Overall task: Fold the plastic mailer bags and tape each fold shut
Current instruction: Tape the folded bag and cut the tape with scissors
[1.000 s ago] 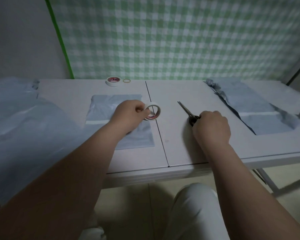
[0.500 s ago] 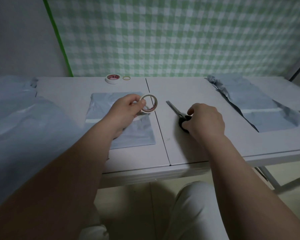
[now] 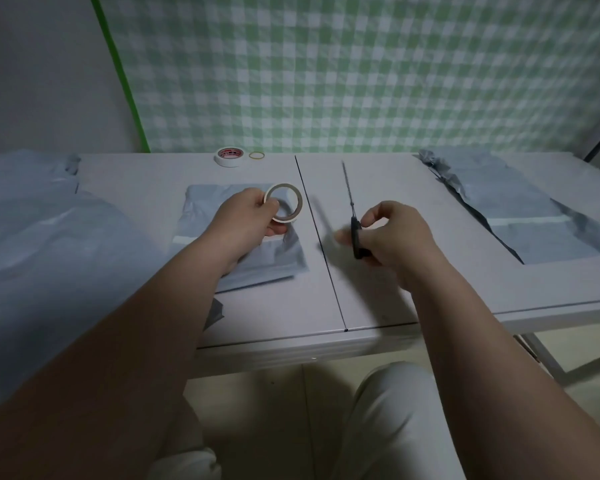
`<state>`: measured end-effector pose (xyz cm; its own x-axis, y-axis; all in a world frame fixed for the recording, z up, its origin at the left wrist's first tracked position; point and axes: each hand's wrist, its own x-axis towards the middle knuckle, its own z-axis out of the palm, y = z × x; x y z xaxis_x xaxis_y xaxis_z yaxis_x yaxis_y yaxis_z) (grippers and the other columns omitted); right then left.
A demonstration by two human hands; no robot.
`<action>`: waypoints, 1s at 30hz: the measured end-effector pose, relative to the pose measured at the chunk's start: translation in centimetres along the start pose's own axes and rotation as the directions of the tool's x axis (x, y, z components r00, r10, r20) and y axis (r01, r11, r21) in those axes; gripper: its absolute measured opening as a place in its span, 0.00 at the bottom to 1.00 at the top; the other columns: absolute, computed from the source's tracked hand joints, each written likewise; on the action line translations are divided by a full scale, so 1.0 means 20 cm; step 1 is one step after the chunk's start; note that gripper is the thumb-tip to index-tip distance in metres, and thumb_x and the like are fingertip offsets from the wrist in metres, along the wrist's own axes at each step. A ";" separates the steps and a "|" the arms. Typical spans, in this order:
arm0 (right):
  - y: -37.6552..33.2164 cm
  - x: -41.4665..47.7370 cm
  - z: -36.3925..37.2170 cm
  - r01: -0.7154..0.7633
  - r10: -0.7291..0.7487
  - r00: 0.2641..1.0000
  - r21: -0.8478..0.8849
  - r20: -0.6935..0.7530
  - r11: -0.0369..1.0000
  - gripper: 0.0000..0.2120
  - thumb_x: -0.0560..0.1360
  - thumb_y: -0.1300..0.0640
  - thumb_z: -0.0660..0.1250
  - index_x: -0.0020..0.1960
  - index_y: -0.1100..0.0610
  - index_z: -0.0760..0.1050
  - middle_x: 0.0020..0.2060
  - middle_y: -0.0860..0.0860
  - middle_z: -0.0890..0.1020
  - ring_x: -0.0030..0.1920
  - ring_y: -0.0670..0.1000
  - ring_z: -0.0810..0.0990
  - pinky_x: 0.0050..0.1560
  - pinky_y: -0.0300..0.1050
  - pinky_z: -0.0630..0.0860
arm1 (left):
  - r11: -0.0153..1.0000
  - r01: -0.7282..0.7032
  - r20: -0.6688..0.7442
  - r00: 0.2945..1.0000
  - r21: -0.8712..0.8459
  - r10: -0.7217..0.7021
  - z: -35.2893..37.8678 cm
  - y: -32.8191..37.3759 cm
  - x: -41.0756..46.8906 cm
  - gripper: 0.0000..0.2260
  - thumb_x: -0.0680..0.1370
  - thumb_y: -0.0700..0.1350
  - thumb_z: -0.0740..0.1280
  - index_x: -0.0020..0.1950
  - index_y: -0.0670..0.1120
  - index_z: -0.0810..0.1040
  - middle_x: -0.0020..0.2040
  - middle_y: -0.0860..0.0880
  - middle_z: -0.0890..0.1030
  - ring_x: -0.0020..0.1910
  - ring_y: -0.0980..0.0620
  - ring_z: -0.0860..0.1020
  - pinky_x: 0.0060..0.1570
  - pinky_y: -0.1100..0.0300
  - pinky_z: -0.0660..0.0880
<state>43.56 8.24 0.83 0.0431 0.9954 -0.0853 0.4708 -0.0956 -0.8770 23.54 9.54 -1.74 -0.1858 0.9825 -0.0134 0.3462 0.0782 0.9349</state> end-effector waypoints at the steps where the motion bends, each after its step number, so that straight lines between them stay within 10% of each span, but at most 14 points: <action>1: 0.01 -0.02 0.01 -0.051 0.038 0.997 0.222 0.061 0.974 0.15 0.66 0.58 0.77 0.39 0.55 0.70 0.30 0.53 0.79 0.29 0.50 0.78 0.27 0.39 0.73 | 1.000 0.004 -0.017 1.000 0.009 -0.004 0.00 0.00 0.00 0.08 0.80 0.45 0.59 0.43 0.45 0.73 0.40 0.48 0.83 0.38 0.56 0.82 0.35 0.60 0.70; 6: -0.03 -0.11 0.08 -0.206 0.081 0.971 0.609 0.226 0.766 0.09 0.73 0.60 0.71 0.50 0.57 0.71 0.32 0.53 0.81 0.26 0.46 0.76 0.22 0.32 0.67 | 1.000 -0.006 -0.022 1.000 -0.010 0.006 -0.01 -0.03 -0.01 0.08 0.78 0.43 0.64 0.40 0.43 0.78 0.38 0.46 0.81 0.35 0.54 0.77 0.42 0.58 0.74; 17: -0.06 0.08 0.27 0.074 -0.054 0.992 0.185 -0.111 0.980 0.17 0.60 0.55 0.79 0.41 0.48 0.73 0.36 0.51 0.83 0.39 0.53 0.82 0.46 0.52 0.80 | 0.989 -0.139 0.085 0.987 0.058 0.134 0.01 -0.03 -0.09 0.01 0.75 0.42 0.70 0.45 0.46 0.80 0.36 0.47 0.75 0.35 0.54 0.70 0.39 0.59 0.67; 30: 0.01 0.08 0.30 0.090 -0.004 0.933 0.223 -0.360 0.971 0.12 0.64 0.60 0.71 0.44 0.50 0.74 0.28 0.46 0.79 0.32 0.47 0.76 0.37 0.38 0.72 | 0.888 -0.214 0.093 0.977 0.408 0.192 0.02 -0.06 -0.07 0.06 0.73 0.40 0.70 0.48 0.48 0.81 0.38 0.56 0.76 0.35 0.61 0.73 0.39 0.74 0.67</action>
<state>38.37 9.90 -2.27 0.3556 0.9299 0.0941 0.2641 -0.0033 -0.9645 23.79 8.12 -3.08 -0.0297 0.9905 0.1340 0.7224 -0.0714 0.6878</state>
